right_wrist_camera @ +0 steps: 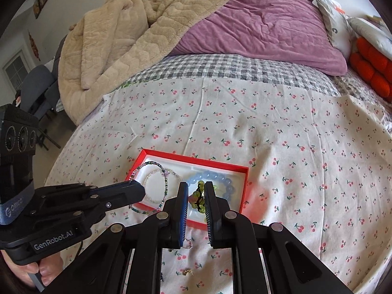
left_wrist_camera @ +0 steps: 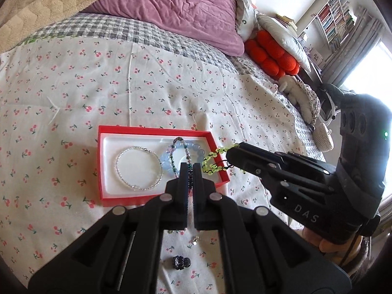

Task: Organize jewelry
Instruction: 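Carry beaded bracelet with left tool while right tool carries green bracelet into box, then open both tools and move back toward the rings and hair clip, then grasp a ring with left tool while right tool grasps black hair clip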

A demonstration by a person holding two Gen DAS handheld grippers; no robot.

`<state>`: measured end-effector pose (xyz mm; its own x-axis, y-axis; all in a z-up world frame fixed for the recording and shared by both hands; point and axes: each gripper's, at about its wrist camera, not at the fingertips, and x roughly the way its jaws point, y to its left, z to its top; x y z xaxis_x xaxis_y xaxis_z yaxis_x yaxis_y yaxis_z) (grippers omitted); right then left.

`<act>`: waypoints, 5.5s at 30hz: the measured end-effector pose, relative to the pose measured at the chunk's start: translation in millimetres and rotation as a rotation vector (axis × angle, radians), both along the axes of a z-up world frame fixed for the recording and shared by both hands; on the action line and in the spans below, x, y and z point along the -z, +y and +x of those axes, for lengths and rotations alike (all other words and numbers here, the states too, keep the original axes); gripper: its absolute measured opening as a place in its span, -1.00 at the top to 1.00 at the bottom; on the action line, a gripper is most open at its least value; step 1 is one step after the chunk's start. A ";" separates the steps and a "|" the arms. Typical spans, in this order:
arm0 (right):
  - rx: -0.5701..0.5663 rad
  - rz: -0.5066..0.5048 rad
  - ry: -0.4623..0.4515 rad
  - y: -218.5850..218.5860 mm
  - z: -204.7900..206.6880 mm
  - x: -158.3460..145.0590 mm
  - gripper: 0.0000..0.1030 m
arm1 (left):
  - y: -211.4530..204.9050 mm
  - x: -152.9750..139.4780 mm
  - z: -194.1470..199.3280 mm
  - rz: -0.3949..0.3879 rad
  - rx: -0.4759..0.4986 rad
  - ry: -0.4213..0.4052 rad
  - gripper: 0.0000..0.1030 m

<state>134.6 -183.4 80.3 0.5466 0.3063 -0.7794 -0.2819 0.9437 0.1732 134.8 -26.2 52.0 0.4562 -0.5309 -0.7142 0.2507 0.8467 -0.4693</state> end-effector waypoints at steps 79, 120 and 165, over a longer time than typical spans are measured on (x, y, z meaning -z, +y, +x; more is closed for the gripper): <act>-0.087 -0.123 0.019 -16.9 -95.9 102.1 -0.54 | 19.2 88.9 -89.3 0.323 0.151 -0.115 -0.41; -0.275 -0.107 -0.005 29.1 -109.2 95.4 -0.54 | 31.9 79.5 -74.5 0.363 0.032 -0.093 0.68; -0.340 -0.172 0.068 59.2 -99.6 101.7 0.54 | 35.8 72.1 -87.7 0.365 0.012 -0.029 0.68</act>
<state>35.0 -124.2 -21.5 0.3816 0.3226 -0.8662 -0.5767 0.8154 0.0496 47.2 9.5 -20.1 0.4747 -0.2491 -0.8441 0.2701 0.9541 -0.1297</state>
